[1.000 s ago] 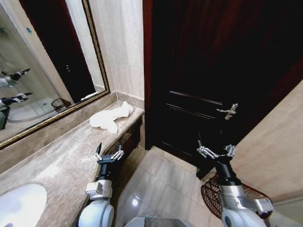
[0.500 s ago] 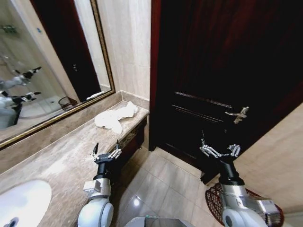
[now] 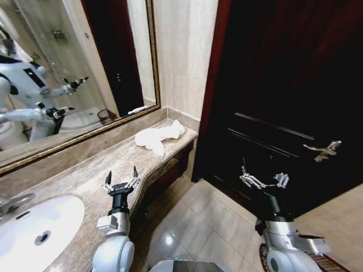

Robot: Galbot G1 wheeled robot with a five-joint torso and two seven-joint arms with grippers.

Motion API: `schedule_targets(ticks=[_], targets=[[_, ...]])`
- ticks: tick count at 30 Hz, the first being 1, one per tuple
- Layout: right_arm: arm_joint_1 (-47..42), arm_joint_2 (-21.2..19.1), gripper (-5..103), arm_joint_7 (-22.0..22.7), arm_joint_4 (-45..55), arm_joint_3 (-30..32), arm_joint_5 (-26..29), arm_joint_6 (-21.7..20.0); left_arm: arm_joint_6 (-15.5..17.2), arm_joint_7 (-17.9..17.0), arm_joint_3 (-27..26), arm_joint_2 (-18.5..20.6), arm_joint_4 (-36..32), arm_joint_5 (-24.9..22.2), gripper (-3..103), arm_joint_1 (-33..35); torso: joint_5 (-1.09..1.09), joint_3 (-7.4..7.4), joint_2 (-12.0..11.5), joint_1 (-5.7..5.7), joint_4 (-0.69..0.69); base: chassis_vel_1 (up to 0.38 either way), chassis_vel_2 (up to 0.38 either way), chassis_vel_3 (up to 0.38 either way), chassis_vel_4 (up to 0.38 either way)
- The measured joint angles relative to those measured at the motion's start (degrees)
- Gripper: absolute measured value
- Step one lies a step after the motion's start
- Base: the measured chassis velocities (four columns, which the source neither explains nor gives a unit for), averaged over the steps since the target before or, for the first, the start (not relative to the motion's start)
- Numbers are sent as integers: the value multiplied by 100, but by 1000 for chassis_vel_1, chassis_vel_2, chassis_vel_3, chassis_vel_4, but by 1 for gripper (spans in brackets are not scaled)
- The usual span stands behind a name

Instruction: Discard the used towel into the hamper.

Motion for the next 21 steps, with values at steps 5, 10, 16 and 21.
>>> schedule_targets(ticks=[5,10,16,21], targets=[[-29,12,100,-82,15,-2,9,2,94,102,4,0,-2,-16,99,-34,0,0,2,-1,2,-47,27,31,-26],[-44,8,100,-120,33,10,33,14,242,170,-2,0,0,-97,99,-110,0,3,5,1,1,-129,113,133,-117],[-50,1,100,-153,63,24,48,15,363,265,-30,0,-3,-171,99,-147,1,5,7,6,3,-180,154,189,-166],[-66,-7,100,-116,90,33,49,16,370,294,-20,1,13,-198,99,-146,-1,7,10,7,2,-165,177,159,-162]])
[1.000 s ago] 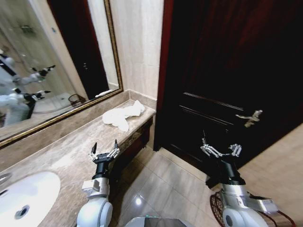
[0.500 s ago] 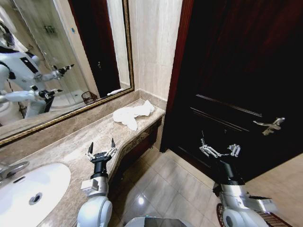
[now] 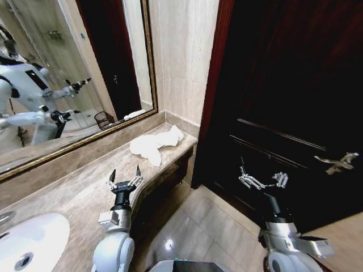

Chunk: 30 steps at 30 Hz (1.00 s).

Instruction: Discard the used towel into the hamper.

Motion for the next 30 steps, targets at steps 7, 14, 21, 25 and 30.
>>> schedule_targets(ticks=[7,14,21,25,30], targets=[[-45,-36,100,131,9,5,109,145,147,51,33,0,-5,8,100,17,1,2,1,2,1,-101,122,102,-118],[-50,-30,100,8,-28,26,10,133,-36,273,20,0,132,-396,93,-21,1,1,4,0,0,0,0,0,0],[0,-99,100,-24,-70,27,2,57,278,140,38,0,224,-505,87,-238,1,1,6,-2,0,0,0,0,0],[22,-156,100,-40,-123,28,2,22,710,-176,25,0,283,-503,97,-439,1,2,5,0,0,0,0,0,0],[39,-172,100,-66,-319,-27,-33,2,1174,-376,84,1,520,-333,97,-908,2,3,6,0,0,0,0,0,0]])
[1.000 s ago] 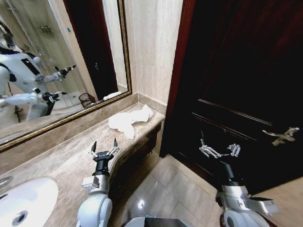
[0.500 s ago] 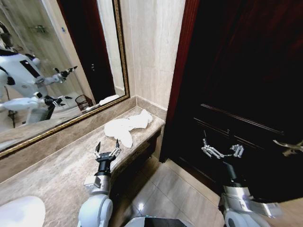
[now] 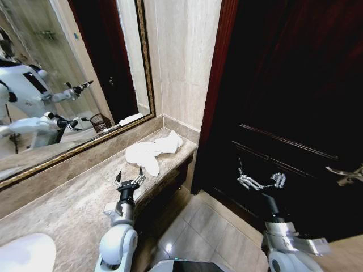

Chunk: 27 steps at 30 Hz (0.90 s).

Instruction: Discard the used towel into the hamper.

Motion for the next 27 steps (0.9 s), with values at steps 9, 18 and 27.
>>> schedule_targets(ticks=[9,18,27], targets=[[-21,15,100,-34,-249,-30,-107,34,29,-56,-16,-1,739,143,100,-508,-1,0,0,1,1,0,0,0,0],[5,-19,100,-34,-443,-7,-215,41,324,-246,-58,0,1335,-317,98,-1221,-1,1,0,1,1,0,0,0,0],[-9,-76,100,69,-594,120,-244,34,709,-489,49,0,2047,-594,98,-2130,-1,1,0,2,0,0,0,0,0]])
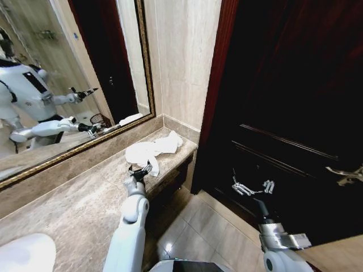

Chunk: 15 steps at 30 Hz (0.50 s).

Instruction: Discard the used towel into the hamper.

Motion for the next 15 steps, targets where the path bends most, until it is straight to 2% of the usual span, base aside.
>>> schedule_targets(ticks=[9,10,12,15], targets=[[-12,31,100,-2,-17,-17,-29,21,119,-139,17,5,489,-316,99,-506,1,0,0,0,1,0,0,0,0],[-12,38,100,-3,-17,-17,-29,22,158,-207,35,21,597,-529,99,-608,0,0,0,0,1,0,0,0,0],[-12,42,100,-3,-17,-16,-29,23,166,-225,44,34,654,-613,101,-651,-1,0,0,0,0,0,0,0,0],[-29,62,100,-6,6,-16,-34,35,67,-220,49,89,820,-768,85,-723,0,0,1,0,1,0,0,0,0]])
